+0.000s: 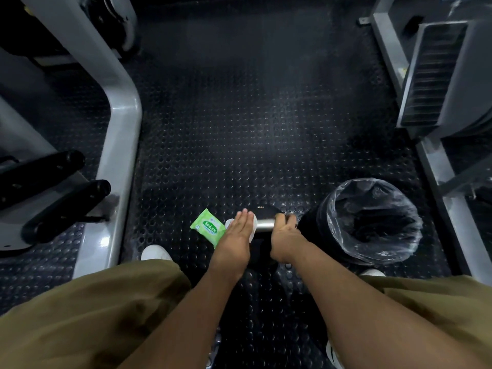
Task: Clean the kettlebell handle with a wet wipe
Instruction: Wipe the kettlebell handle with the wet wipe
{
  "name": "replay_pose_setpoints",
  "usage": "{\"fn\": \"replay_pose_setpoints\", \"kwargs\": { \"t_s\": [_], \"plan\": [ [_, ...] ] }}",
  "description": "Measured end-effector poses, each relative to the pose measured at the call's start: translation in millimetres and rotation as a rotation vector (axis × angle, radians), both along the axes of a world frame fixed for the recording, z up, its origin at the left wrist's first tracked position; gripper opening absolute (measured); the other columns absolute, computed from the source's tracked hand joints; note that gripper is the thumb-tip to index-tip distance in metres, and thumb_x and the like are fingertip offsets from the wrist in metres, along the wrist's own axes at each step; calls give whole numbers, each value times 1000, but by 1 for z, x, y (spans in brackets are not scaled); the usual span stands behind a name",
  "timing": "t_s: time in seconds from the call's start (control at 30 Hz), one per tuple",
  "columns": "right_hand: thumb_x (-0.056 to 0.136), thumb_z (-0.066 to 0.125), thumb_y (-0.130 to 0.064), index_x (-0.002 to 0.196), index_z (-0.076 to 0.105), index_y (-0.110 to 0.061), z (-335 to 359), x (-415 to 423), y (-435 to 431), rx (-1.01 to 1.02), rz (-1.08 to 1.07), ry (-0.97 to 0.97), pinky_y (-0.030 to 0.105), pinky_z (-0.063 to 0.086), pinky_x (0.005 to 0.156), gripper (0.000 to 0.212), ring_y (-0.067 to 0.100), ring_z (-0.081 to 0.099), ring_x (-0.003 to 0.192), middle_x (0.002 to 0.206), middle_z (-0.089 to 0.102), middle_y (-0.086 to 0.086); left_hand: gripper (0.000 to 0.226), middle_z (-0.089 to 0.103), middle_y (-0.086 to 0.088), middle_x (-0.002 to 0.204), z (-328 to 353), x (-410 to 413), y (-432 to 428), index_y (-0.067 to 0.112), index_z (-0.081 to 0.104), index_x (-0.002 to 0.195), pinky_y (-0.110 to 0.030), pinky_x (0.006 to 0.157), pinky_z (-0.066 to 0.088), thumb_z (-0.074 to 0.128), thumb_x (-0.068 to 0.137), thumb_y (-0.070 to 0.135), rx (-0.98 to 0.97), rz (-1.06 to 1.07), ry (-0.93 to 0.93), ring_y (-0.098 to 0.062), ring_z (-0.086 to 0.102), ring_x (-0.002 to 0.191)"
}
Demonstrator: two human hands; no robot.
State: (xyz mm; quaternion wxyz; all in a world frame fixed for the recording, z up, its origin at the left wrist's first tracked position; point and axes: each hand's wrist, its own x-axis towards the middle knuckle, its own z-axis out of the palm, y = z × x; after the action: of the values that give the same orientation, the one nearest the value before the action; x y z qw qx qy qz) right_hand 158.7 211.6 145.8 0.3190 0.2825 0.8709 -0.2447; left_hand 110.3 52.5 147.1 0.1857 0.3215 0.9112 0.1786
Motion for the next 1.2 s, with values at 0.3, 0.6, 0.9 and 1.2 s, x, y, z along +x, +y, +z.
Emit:
{"fn": "replay_pose_setpoints", "kwargs": {
  "t_s": [0.3, 0.6, 0.9, 1.2],
  "plan": [
    [77, 78, -13, 150, 7, -23, -3, -4, 0, -32, -20, -25, 36, 51, 92, 103, 30, 50, 121, 145, 13, 12, 68, 1, -2, 175, 12, -13, 44, 13, 5, 167, -24, 126, -7, 26, 104, -3, -98, -294, -5, -12, -2, 161],
    [77, 73, 0, 141, 18, -20, 1, -1, 0, -12, -20, -8, 38, 57, 88, 87, 31, 52, 114, 143, 14, 14, 67, 3, -2, 175, 7, -18, 0, 12, 7, 166, -8, 111, -25, 30, 105, -4, -81, -174, -2, -13, -1, 161],
    [77, 74, -15, 147, 11, -19, 0, -3, 2, -57, 17, 0, 36, 51, 96, 95, 33, 47, 124, 145, 15, 15, 66, 7, -1, 175, 1, -25, 33, 15, 8, 167, -25, 129, -2, 30, 107, 0, -84, -379, 0, -11, 4, 161],
    [76, 75, -6, 140, 17, -20, 5, -2, 1, -28, -14, -4, 32, 53, 76, 87, 26, 47, 99, 140, 13, 15, 49, 34, 2, 168, 3, -34, 3, 14, 42, 159, -20, 124, 15, 48, 110, 18, -52, -180, -53, -10, 28, 156]
  ]
}}
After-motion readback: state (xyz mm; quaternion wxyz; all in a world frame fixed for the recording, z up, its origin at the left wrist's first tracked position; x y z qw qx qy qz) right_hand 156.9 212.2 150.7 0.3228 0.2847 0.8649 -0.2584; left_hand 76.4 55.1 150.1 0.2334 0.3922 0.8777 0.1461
